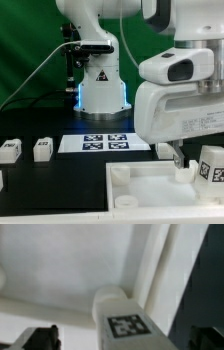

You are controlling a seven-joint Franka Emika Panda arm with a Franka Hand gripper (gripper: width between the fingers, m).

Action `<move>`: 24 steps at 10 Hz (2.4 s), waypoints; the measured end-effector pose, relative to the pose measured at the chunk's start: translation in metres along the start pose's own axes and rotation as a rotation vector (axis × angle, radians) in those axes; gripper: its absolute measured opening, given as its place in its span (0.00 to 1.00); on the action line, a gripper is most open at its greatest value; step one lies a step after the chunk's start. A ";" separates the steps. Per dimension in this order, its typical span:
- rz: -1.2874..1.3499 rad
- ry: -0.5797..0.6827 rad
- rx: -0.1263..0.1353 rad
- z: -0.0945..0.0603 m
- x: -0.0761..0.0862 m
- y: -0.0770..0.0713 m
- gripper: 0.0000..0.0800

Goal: Assemble one leg

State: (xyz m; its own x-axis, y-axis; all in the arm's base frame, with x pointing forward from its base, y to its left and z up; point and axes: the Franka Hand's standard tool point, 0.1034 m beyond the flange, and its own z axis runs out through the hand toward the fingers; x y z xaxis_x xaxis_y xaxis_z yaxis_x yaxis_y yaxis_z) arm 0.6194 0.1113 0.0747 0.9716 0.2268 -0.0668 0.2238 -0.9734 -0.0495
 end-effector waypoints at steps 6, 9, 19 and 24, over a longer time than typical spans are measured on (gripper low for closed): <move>0.054 -0.018 -0.005 0.005 0.013 -0.016 0.81; 0.092 -0.018 -0.006 0.006 0.013 -0.014 0.58; 1.198 -0.012 0.013 0.009 0.012 -0.015 0.37; 1.670 0.067 0.121 0.011 0.013 -0.024 0.69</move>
Offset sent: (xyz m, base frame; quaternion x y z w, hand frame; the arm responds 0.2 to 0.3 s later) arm 0.0172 0.0105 0.0016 -0.0172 -0.0257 0.0468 0.9984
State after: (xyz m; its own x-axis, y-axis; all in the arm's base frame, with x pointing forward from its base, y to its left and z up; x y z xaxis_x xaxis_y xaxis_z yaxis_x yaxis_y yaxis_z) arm 0.6260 0.1378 0.0642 0.1238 -0.9889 -0.0824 -0.9917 -0.1205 -0.0440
